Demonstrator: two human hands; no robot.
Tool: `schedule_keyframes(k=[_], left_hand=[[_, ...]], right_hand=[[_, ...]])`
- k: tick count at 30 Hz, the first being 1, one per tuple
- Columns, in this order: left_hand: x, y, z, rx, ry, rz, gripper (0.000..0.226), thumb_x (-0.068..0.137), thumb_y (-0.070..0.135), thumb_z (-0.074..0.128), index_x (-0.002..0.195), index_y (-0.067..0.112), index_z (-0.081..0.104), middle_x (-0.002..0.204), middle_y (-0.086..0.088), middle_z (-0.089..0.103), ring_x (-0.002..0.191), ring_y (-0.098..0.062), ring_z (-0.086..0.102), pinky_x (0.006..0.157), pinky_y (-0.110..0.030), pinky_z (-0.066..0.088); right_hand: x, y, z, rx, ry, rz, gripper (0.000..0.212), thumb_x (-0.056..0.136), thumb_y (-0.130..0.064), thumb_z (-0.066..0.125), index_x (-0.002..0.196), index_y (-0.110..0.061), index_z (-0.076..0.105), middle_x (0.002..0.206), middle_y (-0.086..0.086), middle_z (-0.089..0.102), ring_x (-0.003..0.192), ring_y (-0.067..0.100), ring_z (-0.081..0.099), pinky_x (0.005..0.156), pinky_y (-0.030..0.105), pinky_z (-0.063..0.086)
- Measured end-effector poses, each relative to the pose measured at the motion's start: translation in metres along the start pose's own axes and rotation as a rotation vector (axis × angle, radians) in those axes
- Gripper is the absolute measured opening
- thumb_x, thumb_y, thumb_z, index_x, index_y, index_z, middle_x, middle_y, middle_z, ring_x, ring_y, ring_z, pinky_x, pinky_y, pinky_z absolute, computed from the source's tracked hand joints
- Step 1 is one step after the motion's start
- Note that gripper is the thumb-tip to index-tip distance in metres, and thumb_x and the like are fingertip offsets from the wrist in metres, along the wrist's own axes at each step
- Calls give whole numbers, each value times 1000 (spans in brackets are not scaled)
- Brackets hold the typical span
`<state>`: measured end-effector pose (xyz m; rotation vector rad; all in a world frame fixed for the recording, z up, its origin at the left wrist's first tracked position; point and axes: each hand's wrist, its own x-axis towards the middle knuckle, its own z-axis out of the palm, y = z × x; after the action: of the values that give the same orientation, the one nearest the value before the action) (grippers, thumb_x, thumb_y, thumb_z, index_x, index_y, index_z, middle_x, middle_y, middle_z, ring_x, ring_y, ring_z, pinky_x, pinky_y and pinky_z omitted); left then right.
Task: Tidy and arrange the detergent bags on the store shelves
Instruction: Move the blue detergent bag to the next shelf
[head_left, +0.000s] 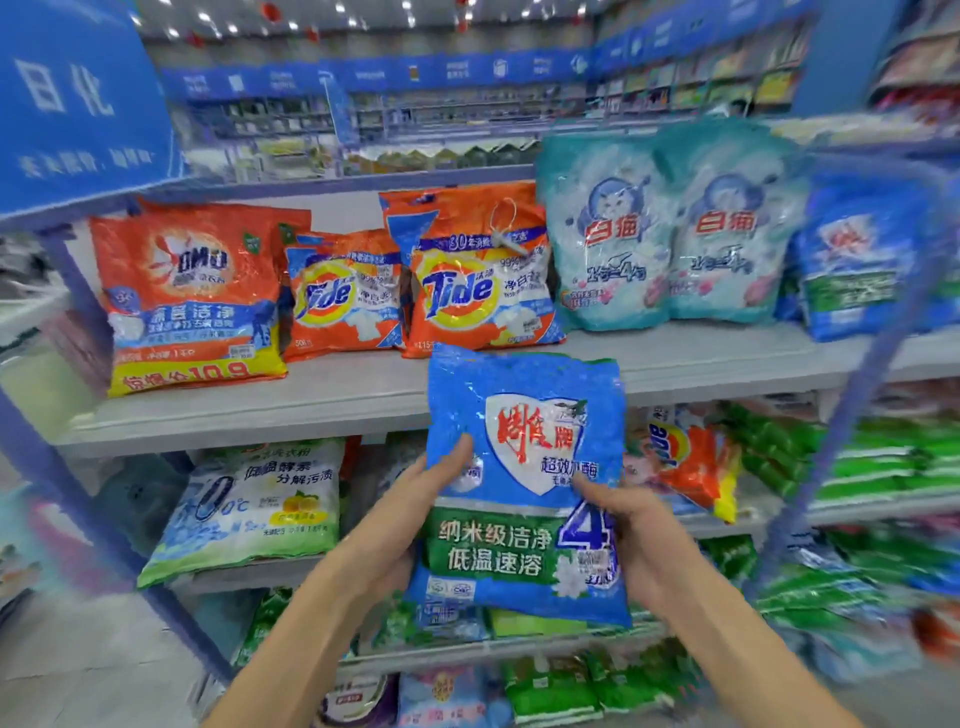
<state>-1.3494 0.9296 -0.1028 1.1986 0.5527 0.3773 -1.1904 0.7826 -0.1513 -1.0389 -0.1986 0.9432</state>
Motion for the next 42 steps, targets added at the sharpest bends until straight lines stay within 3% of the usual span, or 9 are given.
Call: schedule_keyframes(k=[4, 9, 16, 19, 23, 30, 35, 40, 42], left_hand=[[9, 32, 65, 25, 44, 80, 32, 90, 36, 68, 114, 15, 71, 98, -7, 80, 84, -24, 77, 87, -48, 60], [22, 50, 167, 33, -69, 96, 25, 96, 36, 65, 110, 16, 73, 103, -12, 79, 86, -31, 77, 84, -53, 61], [49, 30, 328, -117, -165, 109, 24, 96, 35, 64, 105, 18, 79, 108, -14, 77, 91, -32, 76, 88, -56, 59], [62, 14, 389, -151, -152, 89, 38, 92, 38, 68, 123, 16, 73, 116, -17, 75, 105, -39, 72, 93, -63, 55], [78, 1, 450, -172, -131, 85, 39, 91, 38, 70, 124, 16, 73, 113, -15, 76, 104, -38, 73, 93, -59, 57], [127, -11, 525, -176, -92, 131, 35, 90, 33, 71, 119, 13, 74, 111, -16, 77, 101, -37, 73, 93, -58, 57], [191, -12, 567, -159, -54, 161, 38, 86, 35, 76, 117, 12, 75, 110, -15, 77, 102, -38, 73, 94, -63, 55], [249, -12, 604, -176, -51, 190, 43, 78, 48, 81, 115, 25, 77, 118, -2, 76, 112, -30, 71, 104, -54, 50], [269, -9, 620, -164, -29, 224, 52, 75, 52, 81, 119, 25, 75, 119, 2, 76, 115, -26, 70, 106, -51, 48]], right_hand=[[-27, -64, -24, -39, 58, -171, 70, 72, -16, 76, 139, -12, 57, 118, 11, 76, 90, 29, 76, 83, 48, 62], [-72, -144, -78, -106, 77, -353, 38, 83, -28, 69, 119, -16, 70, 111, 7, 78, 93, 25, 77, 78, 41, 64], [-108, -240, -202, -118, 266, -426, 53, 79, -33, 80, 127, -14, 68, 115, 12, 76, 97, 35, 75, 95, 57, 57], [-122, -274, -247, -178, 271, -462, 44, 81, -45, 75, 117, -20, 73, 110, 6, 78, 100, 34, 75, 95, 55, 56], [-135, -310, -291, -220, 261, -515, 38, 77, -46, 72, 108, -25, 75, 105, -1, 80, 95, 23, 77, 89, 43, 58], [-112, -356, -358, -216, 306, -537, 27, 91, -40, 68, 111, -24, 75, 110, 1, 79, 104, 26, 75, 102, 53, 54], [-66, -399, -395, -239, 293, -576, 40, 85, -43, 68, 119, -24, 73, 116, 1, 77, 110, 27, 72, 104, 53, 52], [-24, -449, -423, -258, 279, -600, 20, 99, -28, 63, 116, -23, 72, 107, -4, 79, 97, 17, 76, 84, 33, 61], [-3, -467, -437, -275, 282, -591, 30, 96, -36, 67, 122, -22, 71, 111, -5, 78, 102, 17, 75, 89, 37, 60]])
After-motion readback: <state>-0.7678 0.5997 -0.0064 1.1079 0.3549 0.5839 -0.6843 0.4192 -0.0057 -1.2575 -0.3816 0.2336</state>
